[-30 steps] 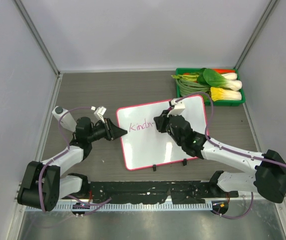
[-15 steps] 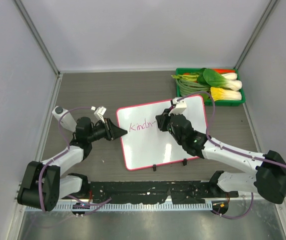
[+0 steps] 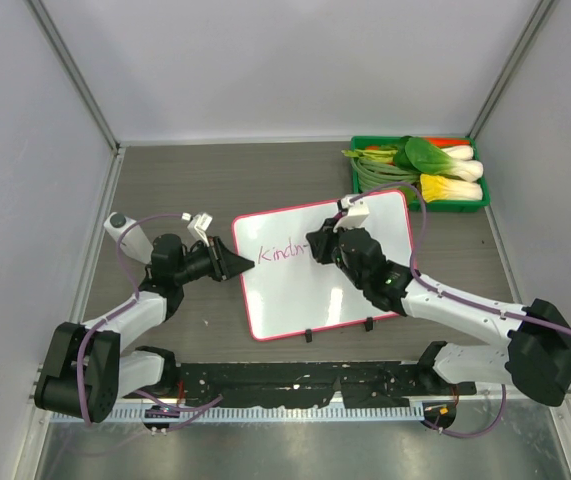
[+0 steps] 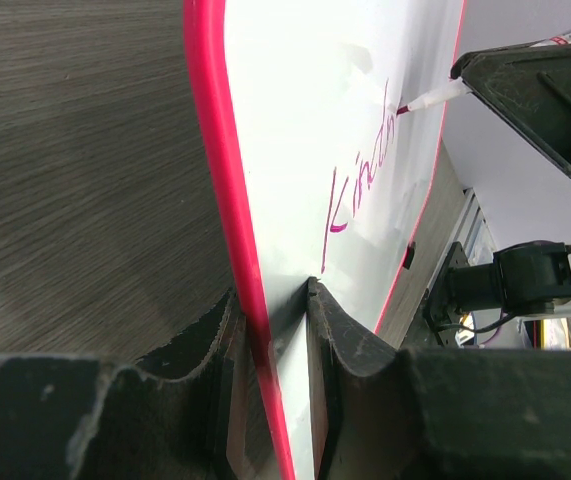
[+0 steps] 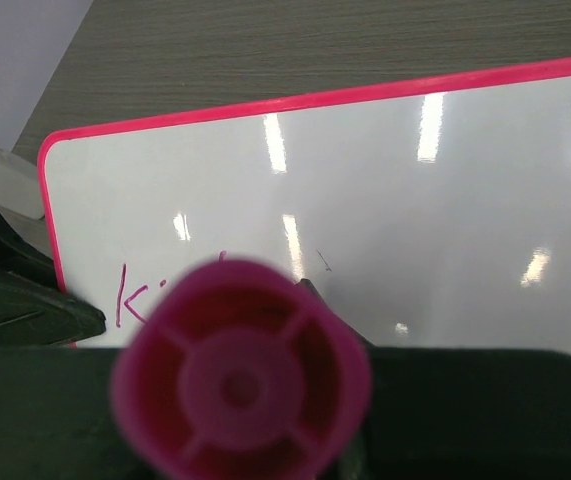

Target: Write a sentence on the whiteboard

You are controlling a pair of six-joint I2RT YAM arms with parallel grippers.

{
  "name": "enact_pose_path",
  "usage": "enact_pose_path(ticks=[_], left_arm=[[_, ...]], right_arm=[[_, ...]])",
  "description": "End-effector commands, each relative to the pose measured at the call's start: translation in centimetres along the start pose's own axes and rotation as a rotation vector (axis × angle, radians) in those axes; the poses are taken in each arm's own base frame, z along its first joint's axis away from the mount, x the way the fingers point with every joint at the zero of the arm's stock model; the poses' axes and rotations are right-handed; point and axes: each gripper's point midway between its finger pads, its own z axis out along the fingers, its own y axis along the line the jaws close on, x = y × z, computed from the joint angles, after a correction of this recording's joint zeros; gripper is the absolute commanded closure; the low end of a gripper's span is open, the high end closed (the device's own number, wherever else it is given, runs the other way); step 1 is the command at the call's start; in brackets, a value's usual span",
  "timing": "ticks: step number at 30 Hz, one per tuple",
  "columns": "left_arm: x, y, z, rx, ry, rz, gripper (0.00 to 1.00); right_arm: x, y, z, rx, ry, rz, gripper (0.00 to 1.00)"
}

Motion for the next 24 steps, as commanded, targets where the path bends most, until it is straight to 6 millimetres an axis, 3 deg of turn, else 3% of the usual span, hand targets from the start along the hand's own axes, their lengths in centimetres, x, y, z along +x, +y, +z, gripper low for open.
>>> enact_pose_path(ticks=[1, 12, 24], left_arm=[[1.3, 0.2, 0.2, 0.004, 0.043, 0.049, 1.00], [1.4, 0.2, 0.2, 0.004, 0.043, 0.050, 1.00], [1.4, 0.3, 0.2, 0.003, 0.045, 0.048, 1.00]], right_arm=[[0.8, -0.5, -0.2, 0.008, 0.022, 0.001, 0.99], [1.8, -2.1, -1.0, 0.047, 0.032, 0.001, 0.98], [-1.5, -1.6, -1.0, 0.067, -0.052, -0.023, 0.99]])
